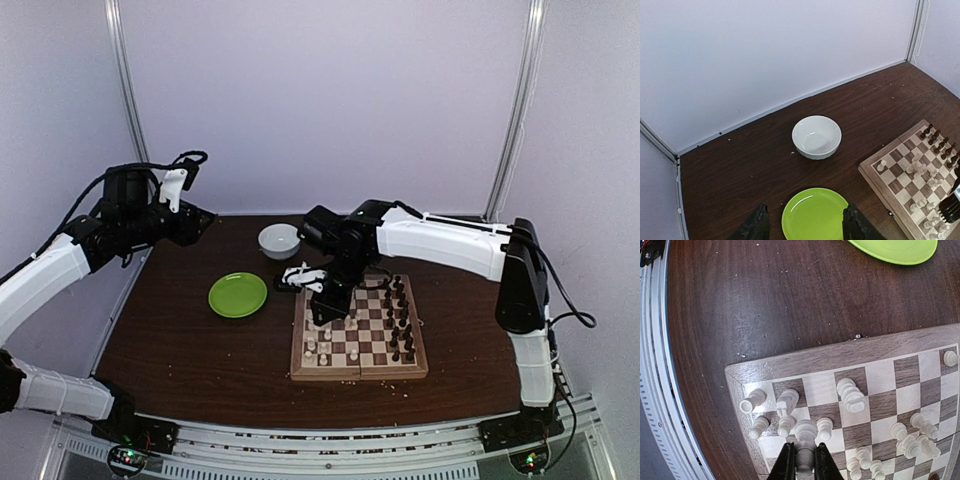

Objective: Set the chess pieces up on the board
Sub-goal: Place the bishop on f1.

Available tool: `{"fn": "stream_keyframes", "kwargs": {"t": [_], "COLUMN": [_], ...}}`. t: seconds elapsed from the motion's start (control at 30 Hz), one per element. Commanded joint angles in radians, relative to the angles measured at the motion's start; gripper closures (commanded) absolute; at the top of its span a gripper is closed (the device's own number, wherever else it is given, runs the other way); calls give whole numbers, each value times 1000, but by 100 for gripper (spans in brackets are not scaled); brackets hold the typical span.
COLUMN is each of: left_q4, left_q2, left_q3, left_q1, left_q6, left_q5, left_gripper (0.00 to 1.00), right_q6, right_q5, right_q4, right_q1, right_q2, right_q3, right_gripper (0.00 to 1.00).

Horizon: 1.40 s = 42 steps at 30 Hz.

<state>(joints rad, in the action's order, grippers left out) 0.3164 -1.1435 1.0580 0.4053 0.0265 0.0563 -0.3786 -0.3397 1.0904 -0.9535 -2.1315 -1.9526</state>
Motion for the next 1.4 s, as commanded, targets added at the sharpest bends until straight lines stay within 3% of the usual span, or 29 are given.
{"fn": "stream_keyframes", "kwargs": {"t": [0.0, 1.37], "left_q4": [-20, -16], "left_q2": [15, 10], "left_q3": [0, 1], "left_q1": [-6, -5], "left_q6": [-8, -11], "left_q5": [14, 44], "left_gripper": [49, 50], "right_q6": [17, 33], "right_q5": [48, 72], "right_q4": [20, 58], "right_q1": [-11, -29], "right_q2": [-48, -218], "right_q3": [-71, -191], "right_gripper": [91, 89]}}
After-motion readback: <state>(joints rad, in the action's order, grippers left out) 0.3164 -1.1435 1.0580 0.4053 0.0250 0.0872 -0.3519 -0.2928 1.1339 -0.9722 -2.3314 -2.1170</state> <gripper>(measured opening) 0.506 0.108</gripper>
